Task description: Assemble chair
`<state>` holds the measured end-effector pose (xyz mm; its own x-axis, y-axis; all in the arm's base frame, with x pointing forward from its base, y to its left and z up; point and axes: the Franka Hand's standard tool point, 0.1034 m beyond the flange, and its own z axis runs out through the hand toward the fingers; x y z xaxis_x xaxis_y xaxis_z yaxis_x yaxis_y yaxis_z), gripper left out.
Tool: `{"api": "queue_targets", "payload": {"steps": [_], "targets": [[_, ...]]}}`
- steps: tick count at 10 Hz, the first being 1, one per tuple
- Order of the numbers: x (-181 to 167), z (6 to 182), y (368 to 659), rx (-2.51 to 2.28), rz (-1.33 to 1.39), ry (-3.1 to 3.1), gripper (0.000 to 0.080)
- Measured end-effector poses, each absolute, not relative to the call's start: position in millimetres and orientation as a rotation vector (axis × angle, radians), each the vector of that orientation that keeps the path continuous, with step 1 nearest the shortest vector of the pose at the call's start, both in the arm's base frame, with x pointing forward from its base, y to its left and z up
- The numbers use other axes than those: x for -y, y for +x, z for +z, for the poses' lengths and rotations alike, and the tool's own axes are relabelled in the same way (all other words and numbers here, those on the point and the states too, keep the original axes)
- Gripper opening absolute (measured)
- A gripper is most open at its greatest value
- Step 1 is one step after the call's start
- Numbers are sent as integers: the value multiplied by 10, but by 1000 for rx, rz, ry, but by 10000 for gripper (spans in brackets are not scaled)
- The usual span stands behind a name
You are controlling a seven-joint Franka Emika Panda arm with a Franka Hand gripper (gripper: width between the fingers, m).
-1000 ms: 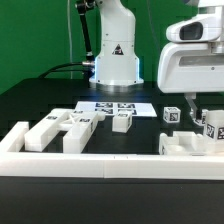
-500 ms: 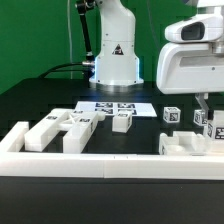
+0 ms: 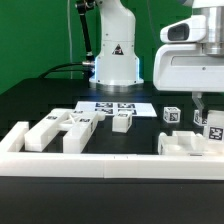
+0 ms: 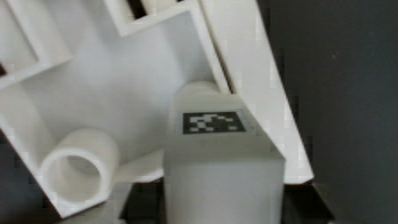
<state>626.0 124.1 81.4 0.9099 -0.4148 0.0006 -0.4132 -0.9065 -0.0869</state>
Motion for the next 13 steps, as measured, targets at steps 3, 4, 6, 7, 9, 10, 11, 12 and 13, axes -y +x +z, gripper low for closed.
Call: {"api": "queue_targets", "payload": {"steps": [3,4,6,7,9,10,11,12,13], "targets": [[-1251,810,6280,-1072,-53,-2833,290],[-1247,809,6281,-1220,-44,-2770,290],[-1247,809,6281,-1409,-31,-2676,290],[-1251,808,6280,-1542,-20,-2599,290],[-1256,810,6280,-1685,-4,-2501,290],[-1257,810,6281,-1755,4,-2450,290],[-1257,810,6282,-1754,3,-2450,290],[-1257,810,6282,-1741,2,-2459,290],[-1257,808,6278,-1688,0,-2498,290]]}}
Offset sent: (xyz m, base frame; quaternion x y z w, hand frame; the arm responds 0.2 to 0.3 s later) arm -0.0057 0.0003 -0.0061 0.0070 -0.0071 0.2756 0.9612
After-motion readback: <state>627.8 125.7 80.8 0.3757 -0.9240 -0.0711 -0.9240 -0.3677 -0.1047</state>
